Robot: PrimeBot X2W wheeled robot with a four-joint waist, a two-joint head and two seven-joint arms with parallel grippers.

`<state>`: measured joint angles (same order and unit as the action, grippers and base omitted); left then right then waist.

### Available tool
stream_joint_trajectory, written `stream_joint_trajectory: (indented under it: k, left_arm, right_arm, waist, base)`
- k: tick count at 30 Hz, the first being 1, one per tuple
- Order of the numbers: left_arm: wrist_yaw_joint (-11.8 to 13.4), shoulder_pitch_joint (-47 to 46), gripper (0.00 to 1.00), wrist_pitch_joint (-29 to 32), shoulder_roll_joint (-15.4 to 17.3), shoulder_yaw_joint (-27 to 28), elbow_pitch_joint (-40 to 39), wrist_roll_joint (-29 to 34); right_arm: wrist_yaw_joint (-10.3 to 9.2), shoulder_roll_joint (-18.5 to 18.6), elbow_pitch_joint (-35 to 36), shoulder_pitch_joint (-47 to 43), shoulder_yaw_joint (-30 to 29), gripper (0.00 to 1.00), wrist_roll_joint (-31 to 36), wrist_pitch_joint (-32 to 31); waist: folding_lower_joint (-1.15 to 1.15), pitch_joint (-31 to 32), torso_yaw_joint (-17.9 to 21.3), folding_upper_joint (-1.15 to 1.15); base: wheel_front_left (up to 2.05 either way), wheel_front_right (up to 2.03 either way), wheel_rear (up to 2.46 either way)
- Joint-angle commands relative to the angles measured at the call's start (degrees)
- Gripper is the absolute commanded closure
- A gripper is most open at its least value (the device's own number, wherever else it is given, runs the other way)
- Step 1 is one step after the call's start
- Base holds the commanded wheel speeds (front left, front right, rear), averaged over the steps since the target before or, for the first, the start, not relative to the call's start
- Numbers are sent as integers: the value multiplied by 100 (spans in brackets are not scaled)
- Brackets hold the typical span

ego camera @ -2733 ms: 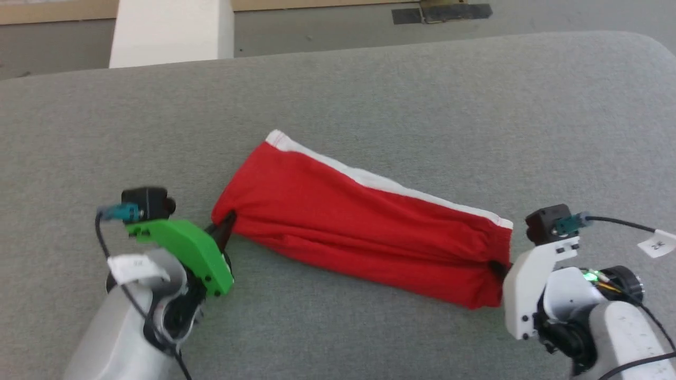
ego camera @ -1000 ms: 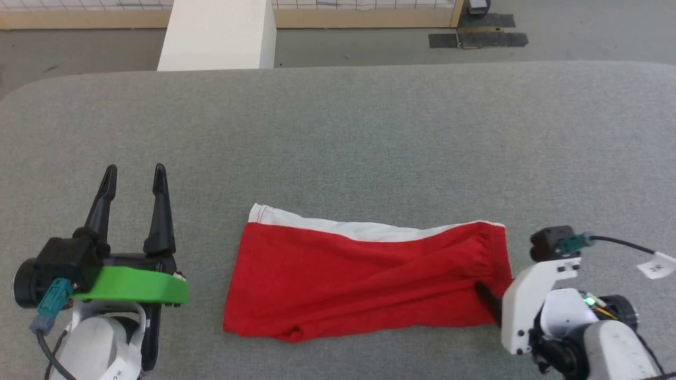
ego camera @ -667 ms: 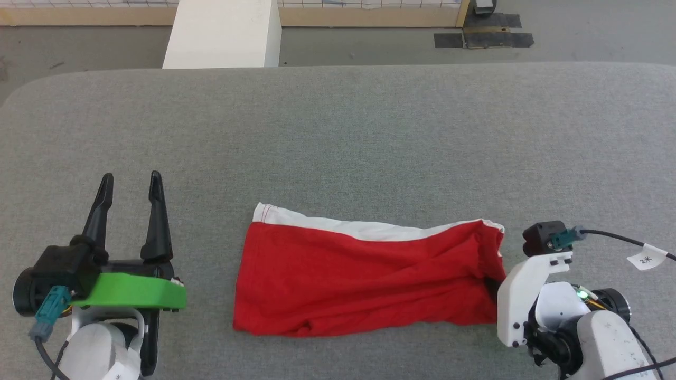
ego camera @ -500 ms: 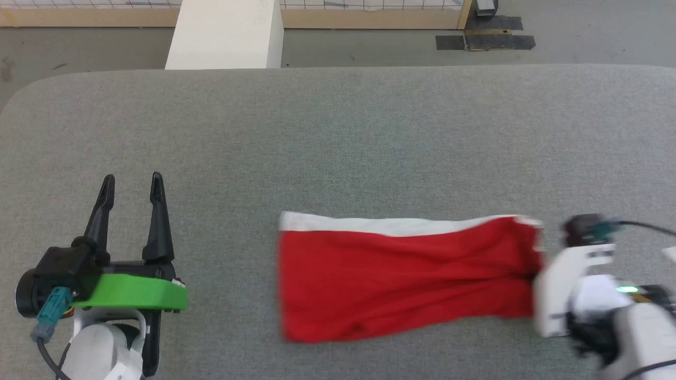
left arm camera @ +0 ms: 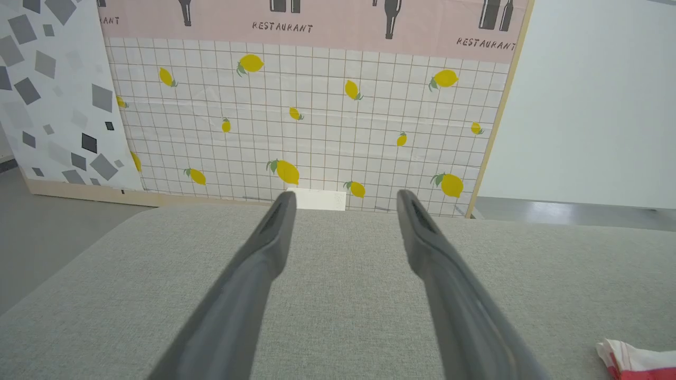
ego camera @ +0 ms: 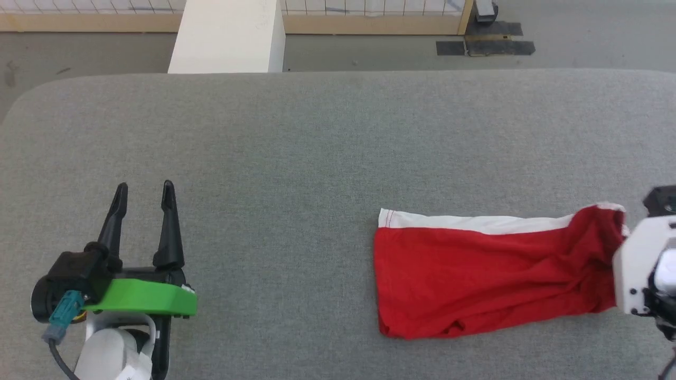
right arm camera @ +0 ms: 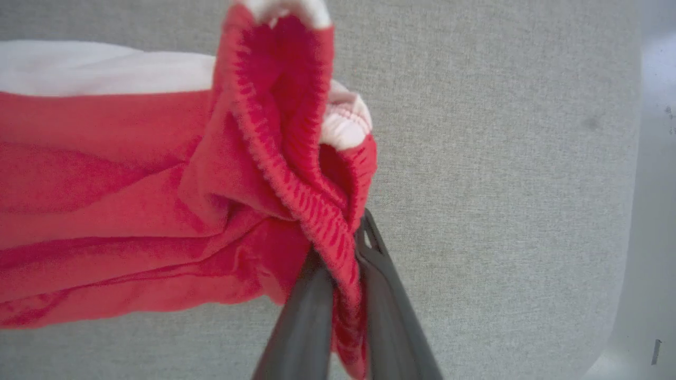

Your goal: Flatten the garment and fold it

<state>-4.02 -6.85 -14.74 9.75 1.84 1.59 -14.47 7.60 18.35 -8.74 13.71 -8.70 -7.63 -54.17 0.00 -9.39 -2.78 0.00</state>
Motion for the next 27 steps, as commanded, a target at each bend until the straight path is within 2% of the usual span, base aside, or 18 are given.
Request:
stream_joint_trajectory:
  k: [1, 6, 8, 11, 18, 27]
  left_arm:
    - [-34, 91, 0, -26, -40, 33, 32, 99]
    - [-63, 166, 0, -26, -104, 65, 73, 129]
    - [-74, 188, 0, -26, -127, 71, 80, 138]
    - [-92, 202, 0, -26, -160, 62, 96, 149]
    - [-158, 179, 0, -26, -225, -6, 144, 156]
    - [-216, 218, 0, -26, -253, 20, 237, 147]
  right_arm:
    - [-11, -25, 245, -40, 156, 100, -159, -256]
    - [-11, -484, 1420, -273, 519, 100, -834, -1188]
    - [-11, -713, 1731, -334, 691, 100, -921, -1345]
    - [-11, -1007, 1837, -323, 971, 100, -954, -1395]
    - [-11, -1404, 1048, -40, 1589, 100, -796, -845]
    - [-11, -1544, -248, 559, 2346, 100, -834, -136]
  waist:
    - [0, 49, -10, 0]
    - [0, 151, -13, 0]
    - [0, 169, -10, 0]
    - [0, 187, -14, 0]
    - [0, 177, -155, 0]
    - [0, 92, -299, 0]
  base:
    - [0, 0, 0]
    - [0, 0, 0]
    - [0, 0, 0]
    - [0, 0, 0]
    - [0, 0, 0]
    - [0, 0, 0]
